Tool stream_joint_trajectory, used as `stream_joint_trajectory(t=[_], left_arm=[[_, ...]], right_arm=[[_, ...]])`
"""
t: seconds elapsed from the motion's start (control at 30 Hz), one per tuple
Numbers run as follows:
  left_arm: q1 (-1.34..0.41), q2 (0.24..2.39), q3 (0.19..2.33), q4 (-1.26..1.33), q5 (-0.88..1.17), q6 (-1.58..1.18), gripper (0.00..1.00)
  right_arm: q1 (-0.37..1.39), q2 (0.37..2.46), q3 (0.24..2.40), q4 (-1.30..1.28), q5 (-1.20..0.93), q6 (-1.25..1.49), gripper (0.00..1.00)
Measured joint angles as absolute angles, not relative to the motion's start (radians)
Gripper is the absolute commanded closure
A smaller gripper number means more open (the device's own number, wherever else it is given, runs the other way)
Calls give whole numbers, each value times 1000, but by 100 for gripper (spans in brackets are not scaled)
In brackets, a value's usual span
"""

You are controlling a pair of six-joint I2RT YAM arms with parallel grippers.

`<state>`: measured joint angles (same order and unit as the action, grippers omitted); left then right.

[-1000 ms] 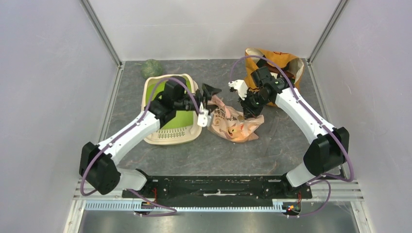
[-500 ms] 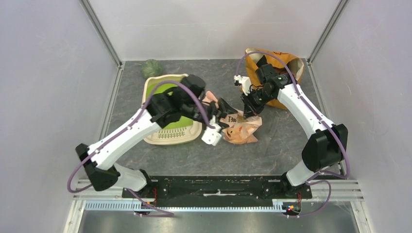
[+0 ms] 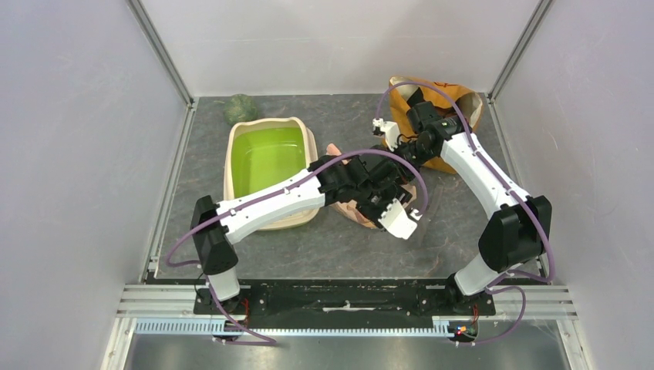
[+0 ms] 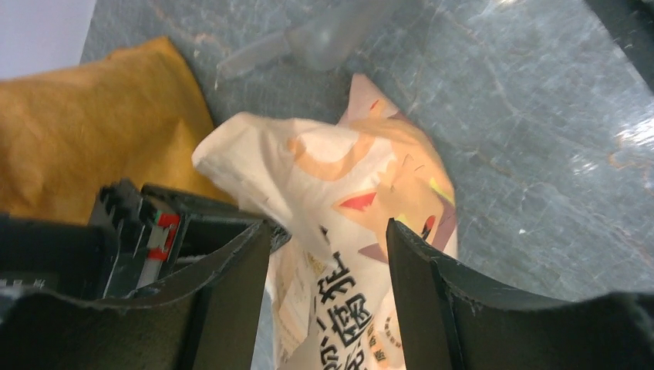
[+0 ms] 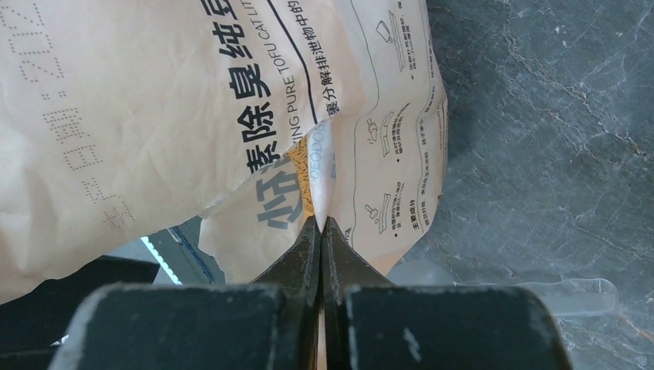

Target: Fill the litter box with clean litter

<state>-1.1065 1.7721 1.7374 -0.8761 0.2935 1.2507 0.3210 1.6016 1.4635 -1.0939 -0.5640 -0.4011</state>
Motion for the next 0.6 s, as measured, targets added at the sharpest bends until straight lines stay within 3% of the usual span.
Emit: stream_joint_trajectory(t=[0.3,0.6], left_arm=[[-1106,1778,1699,-813,109,1186,37],[-1106,1829,1695,-805,51,1176,47]], right_arm=[[305,1602,1464,-1094,-580,-400,100],[303,1602,1464,-1097,-591,-400,100]])
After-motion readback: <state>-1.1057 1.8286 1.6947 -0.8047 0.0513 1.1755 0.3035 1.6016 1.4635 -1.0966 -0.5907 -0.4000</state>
